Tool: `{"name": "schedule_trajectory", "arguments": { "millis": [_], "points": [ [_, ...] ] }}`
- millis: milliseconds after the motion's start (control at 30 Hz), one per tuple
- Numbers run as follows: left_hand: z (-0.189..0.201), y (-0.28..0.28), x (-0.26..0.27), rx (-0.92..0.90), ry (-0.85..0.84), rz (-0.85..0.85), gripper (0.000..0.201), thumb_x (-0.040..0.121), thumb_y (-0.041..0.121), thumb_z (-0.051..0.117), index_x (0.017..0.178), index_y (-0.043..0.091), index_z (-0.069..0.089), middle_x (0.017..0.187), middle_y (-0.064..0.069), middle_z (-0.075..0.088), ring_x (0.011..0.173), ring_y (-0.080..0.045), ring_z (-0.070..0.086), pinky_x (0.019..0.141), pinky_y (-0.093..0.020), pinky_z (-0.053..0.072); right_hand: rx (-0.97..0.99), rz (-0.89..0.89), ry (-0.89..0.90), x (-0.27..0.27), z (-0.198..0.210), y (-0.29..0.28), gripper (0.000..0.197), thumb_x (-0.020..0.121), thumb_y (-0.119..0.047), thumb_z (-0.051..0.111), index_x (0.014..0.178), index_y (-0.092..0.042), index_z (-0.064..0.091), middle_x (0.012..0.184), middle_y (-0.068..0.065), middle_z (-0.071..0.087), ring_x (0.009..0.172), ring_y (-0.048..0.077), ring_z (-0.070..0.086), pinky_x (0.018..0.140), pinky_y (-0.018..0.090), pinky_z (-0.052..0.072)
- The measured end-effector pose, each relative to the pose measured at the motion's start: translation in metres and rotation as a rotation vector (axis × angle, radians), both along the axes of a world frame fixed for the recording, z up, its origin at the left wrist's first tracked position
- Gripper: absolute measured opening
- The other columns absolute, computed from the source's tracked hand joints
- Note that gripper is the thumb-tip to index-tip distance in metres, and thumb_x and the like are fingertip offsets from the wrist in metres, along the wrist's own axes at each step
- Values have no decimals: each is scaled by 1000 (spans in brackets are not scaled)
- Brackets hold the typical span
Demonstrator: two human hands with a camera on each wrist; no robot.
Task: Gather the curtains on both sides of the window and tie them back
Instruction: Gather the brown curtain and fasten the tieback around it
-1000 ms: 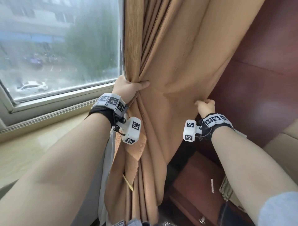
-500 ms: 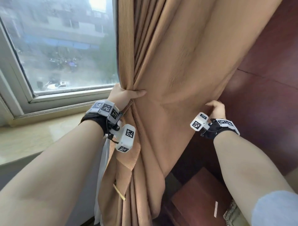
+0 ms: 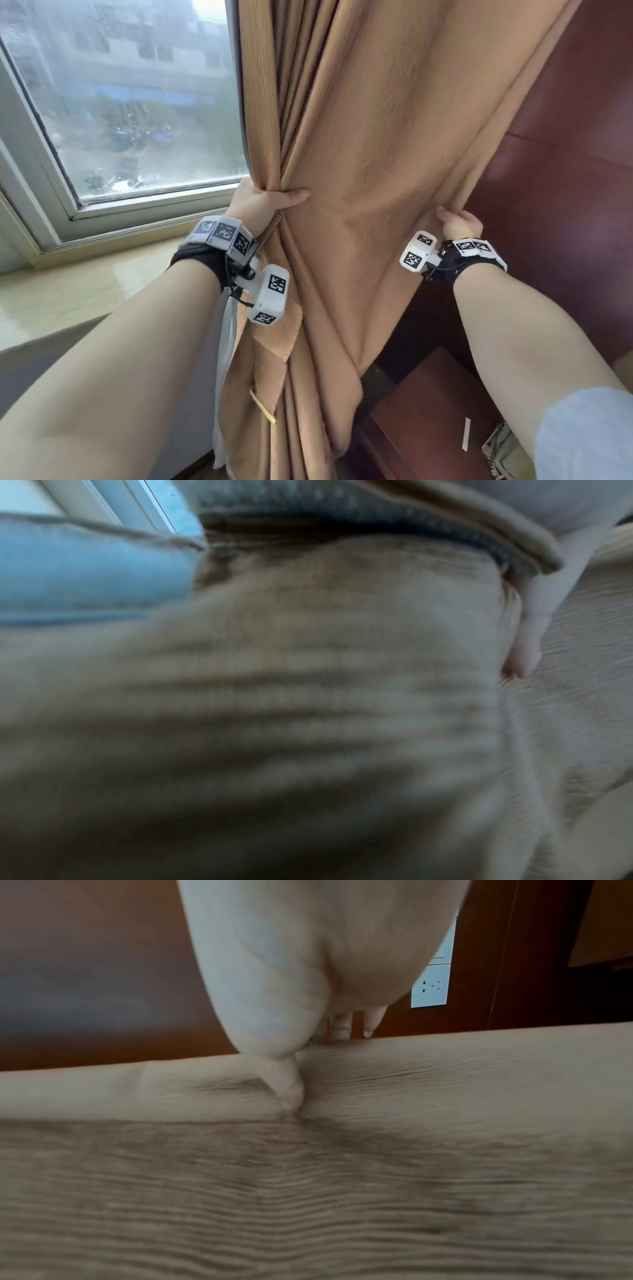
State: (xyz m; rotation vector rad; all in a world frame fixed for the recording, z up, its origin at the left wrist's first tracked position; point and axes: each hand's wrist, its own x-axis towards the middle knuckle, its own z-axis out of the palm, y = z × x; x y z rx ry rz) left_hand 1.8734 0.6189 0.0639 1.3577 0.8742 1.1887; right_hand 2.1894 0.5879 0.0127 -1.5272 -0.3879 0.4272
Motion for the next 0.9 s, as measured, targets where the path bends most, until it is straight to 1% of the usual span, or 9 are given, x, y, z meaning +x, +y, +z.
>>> {"name": "schedule_trajectory", "arguments": {
  "millis": [33, 133, 233, 300, 400, 533, 667, 767, 900],
  "points": [
    [0, 1, -1, -1, 2, 5, 41, 72, 17, 79, 102, 25, 53, 87, 16, 60, 77, 4, 57, 59, -8, 44, -13, -24, -29, -1, -2, -3, 14, 81, -21, 69, 86, -13, 60, 80, 1, 60, 86, 26, 63, 76, 32, 49],
    [-1, 6, -3, -10, 16, 15, 56, 70, 21, 81, 119, 16, 54, 90, 15, 59, 82, 1, 56, 66, -13, 44, -71, -125, -118, -5, -8, -18, 26, 86, -24, 63, 70, -14, 44, 77, 3, 54, 75, 21, 52, 69, 28, 39],
    [-3, 10, -4, 3, 30, 34, 58, 72, 22, 80, 123, 11, 54, 85, 16, 57, 77, 2, 54, 64, -12, 42, -108, -230, -175, -12, -12, -36, 21, 86, -26, 59, 76, -12, 47, 90, 8, 57, 81, 23, 55, 73, 30, 41],
    [-3, 12, -6, 13, 48, 43, 55, 74, 23, 78, 122, 9, 56, 82, 15, 57, 74, 2, 53, 61, -11, 41, -115, -281, -197, -21, -12, -49, 17, 88, -23, 56, 91, -7, 54, 93, 7, 56, 82, 23, 53, 73, 29, 38],
    [-4, 17, -9, 31, 79, 73, 55, 74, 25, 79, 121, 7, 58, 92, 6, 60, 82, -9, 59, 66, -14, 44, -112, -334, -264, -44, -8, -66, 21, 90, -19, 53, 102, -2, 55, 92, 4, 52, 81, 21, 50, 71, 26, 34],
    [-4, 23, -11, 91, 127, 103, 52, 75, 27, 77, 120, 10, 59, 99, 4, 59, 91, -15, 56, 78, -23, 43, -103, -279, -361, -88, -5, -85, 12, 87, -17, 53, 85, -5, 52, 75, -1, 52, 71, 20, 49, 65, 25, 34],
    [-4, 23, -12, 124, 163, 74, 50, 77, 30, 74, 121, 12, 57, 97, 5, 57, 89, -14, 54, 77, -22, 41, -101, -203, -499, -134, -3, -97, 18, 81, -15, 55, 69, -3, 47, 62, 1, 50, 58, 17, 46, 56, 27, 40],
    [-5, 22, -14, 153, 178, 40, 51, 78, 31, 73, 123, 14, 56, 98, 6, 55, 87, -13, 52, 78, -20, 40, -142, -107, -613, -172, 4, -102, 32, 80, -16, 57, 56, -17, 36, 52, -4, 44, 50, 16, 43, 54, 32, 39],
    [-6, 20, -19, 159, 191, -3, 49, 78, 30, 73, 121, 15, 56, 96, 6, 56, 81, -11, 52, 71, -18, 41, -247, -64, -883, -226, 16, -102, 43, 83, -18, 56, 56, -19, 22, 55, 4, 43, 57, 33, 44, 54, 35, 34]
  ]
}}
